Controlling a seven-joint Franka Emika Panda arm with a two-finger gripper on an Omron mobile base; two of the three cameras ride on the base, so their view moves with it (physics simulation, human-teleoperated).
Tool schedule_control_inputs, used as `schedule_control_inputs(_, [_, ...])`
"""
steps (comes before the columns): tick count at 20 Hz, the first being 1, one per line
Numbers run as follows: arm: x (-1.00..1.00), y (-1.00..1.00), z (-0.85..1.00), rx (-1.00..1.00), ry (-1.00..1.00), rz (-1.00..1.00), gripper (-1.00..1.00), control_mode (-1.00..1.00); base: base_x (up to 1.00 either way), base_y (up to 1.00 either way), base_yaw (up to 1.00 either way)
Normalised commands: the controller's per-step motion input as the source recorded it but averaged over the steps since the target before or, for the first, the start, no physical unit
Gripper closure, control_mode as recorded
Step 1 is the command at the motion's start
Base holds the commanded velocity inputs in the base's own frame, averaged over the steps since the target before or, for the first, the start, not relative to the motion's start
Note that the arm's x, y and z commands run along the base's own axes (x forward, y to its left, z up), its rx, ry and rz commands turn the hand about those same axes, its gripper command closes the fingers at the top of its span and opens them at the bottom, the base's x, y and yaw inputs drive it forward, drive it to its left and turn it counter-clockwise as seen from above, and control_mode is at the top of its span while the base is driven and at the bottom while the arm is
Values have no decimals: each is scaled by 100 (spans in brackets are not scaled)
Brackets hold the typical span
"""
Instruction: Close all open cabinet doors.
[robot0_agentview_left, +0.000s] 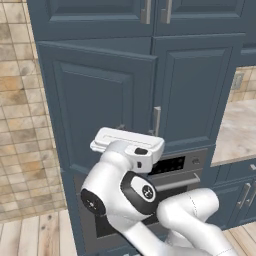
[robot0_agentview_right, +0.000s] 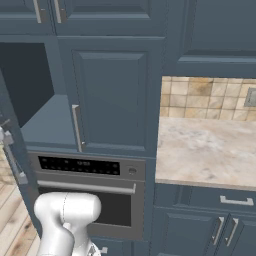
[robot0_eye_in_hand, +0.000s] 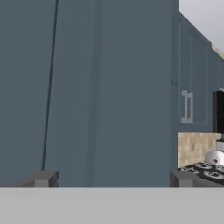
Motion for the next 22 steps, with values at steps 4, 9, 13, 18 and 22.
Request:
schedule_control_inputs(4, [58,0,0,1,0,0,-100,-100,0,0,0])
schedule_control_inputs(9, [52,0,0,1,0,0,-100,-100,0,0,0])
schedule_control_inputs(13, [50,0,0,0,0,0,-100,-100,0,0,0])
schedule_control_inputs(18, [51,0,0,0,0,0,-100,-100,0,0,0])
schedule_control_inputs(22, [50,-2,0,2,0,1,-100,-100,0,0,0])
